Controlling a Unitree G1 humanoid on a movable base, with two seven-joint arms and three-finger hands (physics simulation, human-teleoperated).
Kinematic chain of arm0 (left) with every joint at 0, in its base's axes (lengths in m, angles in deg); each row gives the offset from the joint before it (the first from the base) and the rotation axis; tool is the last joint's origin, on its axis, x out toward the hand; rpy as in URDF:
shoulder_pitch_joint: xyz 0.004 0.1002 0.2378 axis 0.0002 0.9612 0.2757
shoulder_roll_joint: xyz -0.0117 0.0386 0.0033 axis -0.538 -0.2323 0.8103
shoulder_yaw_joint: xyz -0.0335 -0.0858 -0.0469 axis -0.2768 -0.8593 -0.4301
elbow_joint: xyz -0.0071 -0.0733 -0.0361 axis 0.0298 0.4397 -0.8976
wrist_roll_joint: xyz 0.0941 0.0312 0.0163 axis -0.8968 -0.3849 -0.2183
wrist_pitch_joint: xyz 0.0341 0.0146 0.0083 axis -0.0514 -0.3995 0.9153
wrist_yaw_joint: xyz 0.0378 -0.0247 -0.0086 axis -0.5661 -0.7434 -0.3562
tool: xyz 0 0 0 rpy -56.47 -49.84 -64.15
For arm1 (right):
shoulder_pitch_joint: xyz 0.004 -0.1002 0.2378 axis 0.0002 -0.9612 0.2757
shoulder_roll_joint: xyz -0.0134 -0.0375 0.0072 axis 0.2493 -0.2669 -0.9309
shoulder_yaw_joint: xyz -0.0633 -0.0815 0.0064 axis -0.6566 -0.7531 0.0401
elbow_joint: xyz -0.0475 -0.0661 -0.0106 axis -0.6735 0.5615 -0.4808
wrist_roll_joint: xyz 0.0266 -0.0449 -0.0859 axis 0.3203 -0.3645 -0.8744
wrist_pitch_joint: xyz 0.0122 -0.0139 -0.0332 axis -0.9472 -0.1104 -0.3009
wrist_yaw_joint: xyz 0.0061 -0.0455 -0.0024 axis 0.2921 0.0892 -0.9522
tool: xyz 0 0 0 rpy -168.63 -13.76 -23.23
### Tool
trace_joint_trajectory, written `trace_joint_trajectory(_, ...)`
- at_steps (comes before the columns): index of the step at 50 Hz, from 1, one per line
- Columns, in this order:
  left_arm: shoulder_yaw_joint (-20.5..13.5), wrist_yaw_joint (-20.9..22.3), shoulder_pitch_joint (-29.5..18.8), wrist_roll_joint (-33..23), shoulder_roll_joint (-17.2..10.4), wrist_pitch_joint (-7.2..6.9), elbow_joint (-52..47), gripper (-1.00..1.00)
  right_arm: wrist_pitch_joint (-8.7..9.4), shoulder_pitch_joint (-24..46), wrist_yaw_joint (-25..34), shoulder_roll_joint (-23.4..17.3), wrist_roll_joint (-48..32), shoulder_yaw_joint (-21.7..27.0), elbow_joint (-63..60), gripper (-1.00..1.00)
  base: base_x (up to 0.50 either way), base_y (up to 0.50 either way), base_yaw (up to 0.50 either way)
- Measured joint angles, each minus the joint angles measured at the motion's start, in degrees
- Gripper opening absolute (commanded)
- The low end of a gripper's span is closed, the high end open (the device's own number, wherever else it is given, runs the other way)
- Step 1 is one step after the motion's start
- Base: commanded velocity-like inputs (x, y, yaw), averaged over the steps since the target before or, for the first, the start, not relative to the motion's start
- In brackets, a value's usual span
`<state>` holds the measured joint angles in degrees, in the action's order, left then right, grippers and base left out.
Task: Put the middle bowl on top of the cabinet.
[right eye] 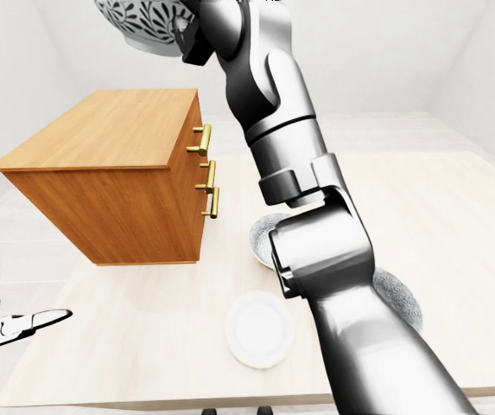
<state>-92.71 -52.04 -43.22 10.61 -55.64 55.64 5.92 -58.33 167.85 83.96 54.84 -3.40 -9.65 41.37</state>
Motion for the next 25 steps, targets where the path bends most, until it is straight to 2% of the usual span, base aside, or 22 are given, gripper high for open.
trace_joint_trajectory(25, -4.3, 5.1, 2.2, 1.2, 3.5, 0.0, -6.5, 1.0, 0.0, -0.6, -4.2, 8.8, -1.1, -2.4, 0.4, -1.0, 0.0, 0.0, 0.0)
